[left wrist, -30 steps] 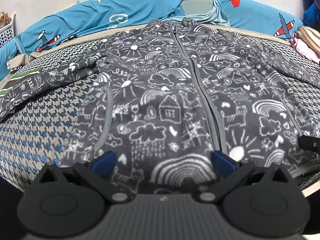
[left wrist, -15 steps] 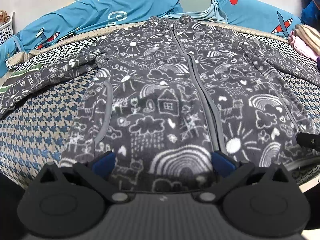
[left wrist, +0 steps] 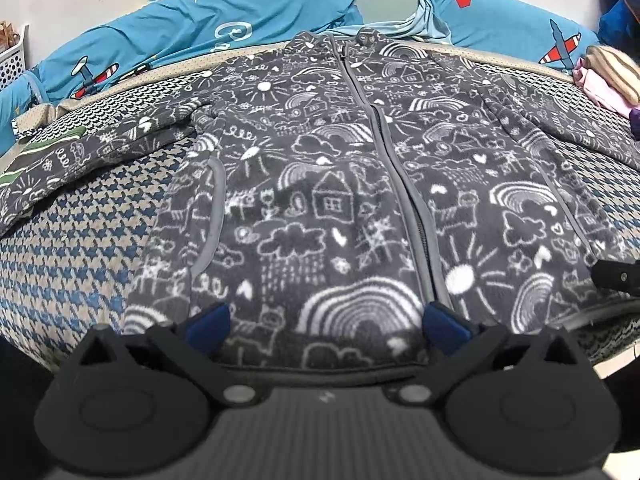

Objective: Fold clothes

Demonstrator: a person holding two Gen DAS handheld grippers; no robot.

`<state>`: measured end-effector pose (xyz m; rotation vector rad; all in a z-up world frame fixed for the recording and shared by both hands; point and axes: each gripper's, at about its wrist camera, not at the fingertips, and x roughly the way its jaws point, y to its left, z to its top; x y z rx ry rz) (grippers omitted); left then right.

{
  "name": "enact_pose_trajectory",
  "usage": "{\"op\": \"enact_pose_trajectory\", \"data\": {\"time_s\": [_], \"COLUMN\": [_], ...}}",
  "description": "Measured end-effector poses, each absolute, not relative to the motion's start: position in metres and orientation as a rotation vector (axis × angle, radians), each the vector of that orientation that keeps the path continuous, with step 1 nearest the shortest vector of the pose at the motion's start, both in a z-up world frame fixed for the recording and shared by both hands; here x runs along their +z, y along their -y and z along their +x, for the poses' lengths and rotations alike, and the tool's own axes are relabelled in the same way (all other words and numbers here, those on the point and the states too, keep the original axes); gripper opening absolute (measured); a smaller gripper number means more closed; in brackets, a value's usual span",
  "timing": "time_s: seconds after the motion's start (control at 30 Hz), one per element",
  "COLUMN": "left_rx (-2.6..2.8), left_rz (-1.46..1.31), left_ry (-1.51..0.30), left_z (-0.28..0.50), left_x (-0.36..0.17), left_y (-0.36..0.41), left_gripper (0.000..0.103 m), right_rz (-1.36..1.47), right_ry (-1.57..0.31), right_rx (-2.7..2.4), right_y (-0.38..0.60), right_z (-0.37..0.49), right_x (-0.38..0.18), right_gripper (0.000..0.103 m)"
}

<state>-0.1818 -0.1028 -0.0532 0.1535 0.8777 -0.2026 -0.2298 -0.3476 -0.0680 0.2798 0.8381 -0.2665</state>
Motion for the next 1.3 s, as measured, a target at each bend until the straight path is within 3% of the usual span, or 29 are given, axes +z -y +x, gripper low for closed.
{"op": "enact_pose_trajectory", "data": {"time_s": [1.3], "left_rx": [-0.261], "left_rz": [0.058], "left_ry": [-0.882], "left_z": [-0.161], "left_x": [-0.025], "left_y": [0.108], "left_gripper": [0.103], "right_rz": [0.272], "right_ry": [-0.785], "right_rx": [-0.276], "right_y": [0.397], "right_z": [-0.189], "right_x": [-0.030], "right_gripper": [0.088]}}
